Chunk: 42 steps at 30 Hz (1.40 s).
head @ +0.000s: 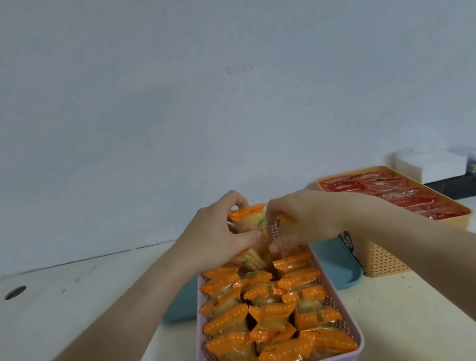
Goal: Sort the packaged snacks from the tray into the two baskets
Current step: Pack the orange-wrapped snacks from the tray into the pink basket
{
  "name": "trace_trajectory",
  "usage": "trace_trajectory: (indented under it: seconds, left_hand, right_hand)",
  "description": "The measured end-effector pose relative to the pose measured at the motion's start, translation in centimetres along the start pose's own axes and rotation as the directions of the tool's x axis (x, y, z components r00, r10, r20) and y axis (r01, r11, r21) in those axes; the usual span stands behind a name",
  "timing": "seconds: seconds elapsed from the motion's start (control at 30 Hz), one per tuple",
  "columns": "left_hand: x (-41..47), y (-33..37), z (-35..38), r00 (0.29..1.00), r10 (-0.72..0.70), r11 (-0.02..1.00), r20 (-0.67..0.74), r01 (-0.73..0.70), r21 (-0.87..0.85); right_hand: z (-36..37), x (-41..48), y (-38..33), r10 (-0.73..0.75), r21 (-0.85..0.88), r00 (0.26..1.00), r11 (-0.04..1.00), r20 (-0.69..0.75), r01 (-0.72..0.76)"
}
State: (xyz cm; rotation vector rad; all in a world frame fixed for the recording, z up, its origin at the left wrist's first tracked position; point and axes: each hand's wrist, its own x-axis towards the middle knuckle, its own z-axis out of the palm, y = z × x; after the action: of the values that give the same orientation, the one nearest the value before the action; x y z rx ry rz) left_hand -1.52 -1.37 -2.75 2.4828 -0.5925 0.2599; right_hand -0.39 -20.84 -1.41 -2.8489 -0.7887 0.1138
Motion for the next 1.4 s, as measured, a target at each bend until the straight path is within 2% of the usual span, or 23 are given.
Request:
trace_trajectory:
  seconds: [0.07,0.13,0.23,0.27,0.33,0.4,0.5,0.6,0.63,0.7,0.8,0.83,0.9,0.97,1.1,1.27,1.33,1.4]
  left_hand:
    - [0.0,-0.2,0.2,1.0,0.013,1.0,-0.004,-0.013,-0.013]
    - [0.1,-0.3,0.1,1.0,-0.001,0.996,0.021,0.003,-0.088]
    - [0.0,-0.8,-0.8,0.977,-0.044,0.945,0.207,0.108,-0.308]
    - [-0.2,-1.0,-1.1,0.96,-0.05,0.942,0.274,0.136,-0.306]
    - [-0.7,-1.7,-1.4,0.939,-0.08,0.986,0.333,0.124,-0.113]
    - [-1.2,-1.8,-1.3,0.96,-0.066,0.982,0.272,0.015,0.187]
    - [-1.4,-1.5,-0.4,0.975,0.082,0.889,0.205,-0.165,0.427]
    - [-1.0,-1.4,0.5,0.953,0.138,0.799,0.269,-0.267,0.539]
    - [-0.8,-1.4,0.5,0.944,0.129,0.807,0.304,-0.278,0.52]
    - [-0.2,-1.5,0.5,0.942,0.134,0.887,0.306,-0.252,0.387]
    - [1.2,-2.0,-0.2,0.985,0.101,0.966,0.142,-0.131,0.224]
    - [1.7,-2.0,-0.3,0.984,0.086,0.959,0.156,-0.124,0.255]
    - [2.7,-2.3,0.2,0.959,0.044,0.929,0.279,-0.142,0.342]
    - [3.2,-2.3,1.1,0.946,0.017,0.926,0.323,-0.137,0.353]
    - [3.3,-2.9,1.6,0.973,0.039,0.938,0.226,-0.114,0.328]
    - [2.6,-4.1,0.5,0.999,0.038,0.979,0.007,-0.038,0.2]
    - [2.5,-4.0,0.6,0.998,0.057,0.992,0.038,-0.061,0.113]
    - [2.6,-4.0,1.1,0.987,0.079,0.988,0.141,-0.096,0.119]
  right_hand:
    - [0.2,0.2,0.1,-0.045,0.169,0.997,0.984,-0.067,0.055]
    - [0.7,0.4,0.1,-0.092,0.202,0.975,0.97,-0.202,0.133]
    - [1.2,0.5,0.3,-0.072,0.294,0.95,0.942,-0.305,0.166]
    - [1.3,0.6,0.6,-0.035,0.349,0.948,0.925,-0.316,0.151]
    - [1.4,0.9,1.3,0.073,0.48,0.946,0.872,-0.315,0.093]
    - [1.5,1.1,1.9,0.153,0.547,0.941,0.836,-0.303,0.04]
    - [1.8,1.2,1.9,0.181,0.488,0.925,0.873,-0.335,0.006]
    - [2.1,1.1,1.2,0.147,0.355,0.918,0.935,-0.368,-0.007]
    - [2.3,1.0,0.8,0.126,0.29,0.924,0.957,-0.362,-0.017]
    - [2.6,1.3,0.3,0.083,0.147,0.931,0.989,-0.356,-0.032]
    - [3.0,1.6,0.2,0.068,0.096,0.934,0.995,-0.35,-0.036]
    - [3.1,1.7,0.3,0.082,0.124,0.934,0.991,-0.347,-0.041]
    - [3.1,2.0,0.4,0.119,0.15,0.929,0.986,-0.35,-0.07]
    - [3.3,2.3,0.3,0.144,0.135,0.921,0.986,-0.363,-0.101]
    - [3.8,3.1,0.1,0.15,0.083,0.911,0.988,-0.384,-0.127]
    - [4.3,3.6,-0.4,0.088,-0.024,0.959,0.995,-0.27,-0.098]
    - [4.2,3.6,-0.6,0.083,-0.048,0.972,0.994,-0.221,-0.096]
    - [3.6,3.3,-0.5,0.096,-0.023,0.984,0.995,-0.152,-0.1]
